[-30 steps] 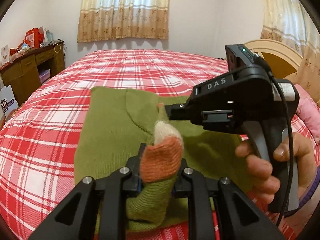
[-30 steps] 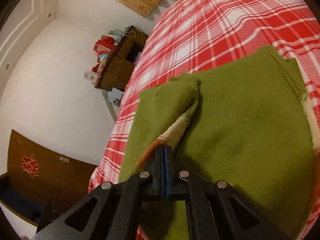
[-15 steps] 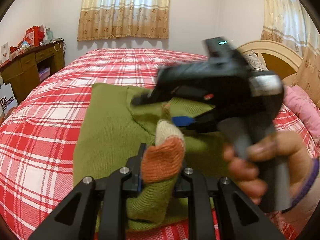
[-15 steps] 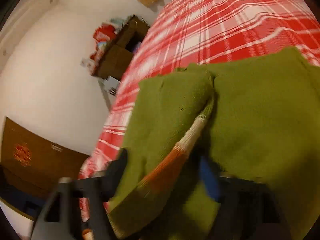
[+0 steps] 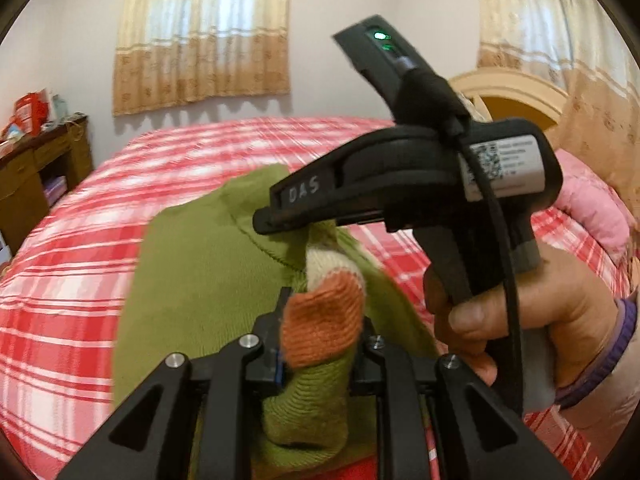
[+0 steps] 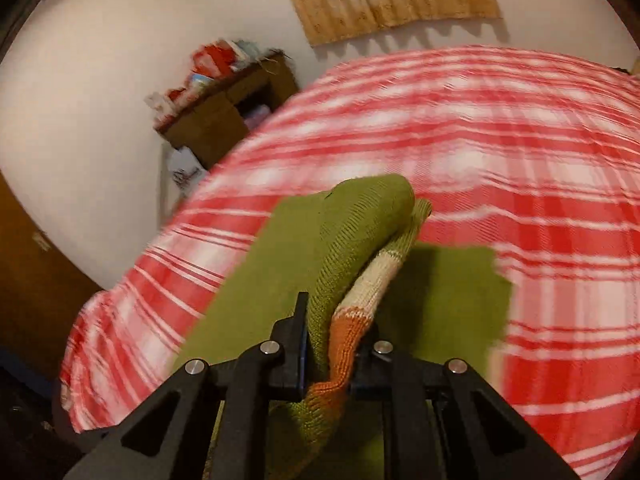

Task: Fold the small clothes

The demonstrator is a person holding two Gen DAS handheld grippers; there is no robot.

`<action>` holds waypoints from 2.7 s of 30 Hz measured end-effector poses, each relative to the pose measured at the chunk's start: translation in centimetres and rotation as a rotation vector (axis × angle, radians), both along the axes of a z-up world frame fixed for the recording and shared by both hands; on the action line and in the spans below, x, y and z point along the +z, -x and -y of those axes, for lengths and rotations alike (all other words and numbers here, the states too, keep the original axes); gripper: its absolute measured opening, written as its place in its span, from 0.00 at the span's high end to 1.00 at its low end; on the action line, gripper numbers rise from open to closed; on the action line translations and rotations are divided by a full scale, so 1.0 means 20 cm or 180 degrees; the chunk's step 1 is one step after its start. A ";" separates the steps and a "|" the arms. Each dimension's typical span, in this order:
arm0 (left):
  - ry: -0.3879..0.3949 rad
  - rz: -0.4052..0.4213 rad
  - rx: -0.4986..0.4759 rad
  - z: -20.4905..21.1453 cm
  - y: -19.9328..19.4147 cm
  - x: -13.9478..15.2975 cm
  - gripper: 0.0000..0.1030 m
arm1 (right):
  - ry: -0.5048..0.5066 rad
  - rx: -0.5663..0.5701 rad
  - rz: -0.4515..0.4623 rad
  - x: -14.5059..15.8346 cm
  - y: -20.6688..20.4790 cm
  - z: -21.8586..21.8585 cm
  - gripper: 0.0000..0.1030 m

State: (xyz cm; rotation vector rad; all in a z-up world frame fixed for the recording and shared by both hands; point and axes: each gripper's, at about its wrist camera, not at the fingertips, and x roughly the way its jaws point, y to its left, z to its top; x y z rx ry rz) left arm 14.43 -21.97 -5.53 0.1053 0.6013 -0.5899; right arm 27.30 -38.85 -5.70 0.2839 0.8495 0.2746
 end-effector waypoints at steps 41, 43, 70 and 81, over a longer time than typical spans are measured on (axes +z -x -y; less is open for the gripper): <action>-0.0532 -0.0467 0.0356 -0.48 0.10 -0.14 0.23 | 0.0581 -0.0570 -0.0163 -0.22 0.78 0.02 0.84; -0.0485 -0.0474 0.0339 -0.50 0.07 -0.13 0.23 | 0.0210 -0.0676 -0.0168 -0.26 0.86 0.09 0.84; -0.0610 -0.0163 0.0878 -0.35 -0.25 -0.10 0.23 | 0.0566 -0.0866 0.0113 -0.14 0.36 0.01 0.86; -0.0680 -0.0053 0.1024 -0.31 -0.43 0.00 0.23 | 0.1022 -0.0810 0.0093 -0.06 -0.01 -0.03 0.83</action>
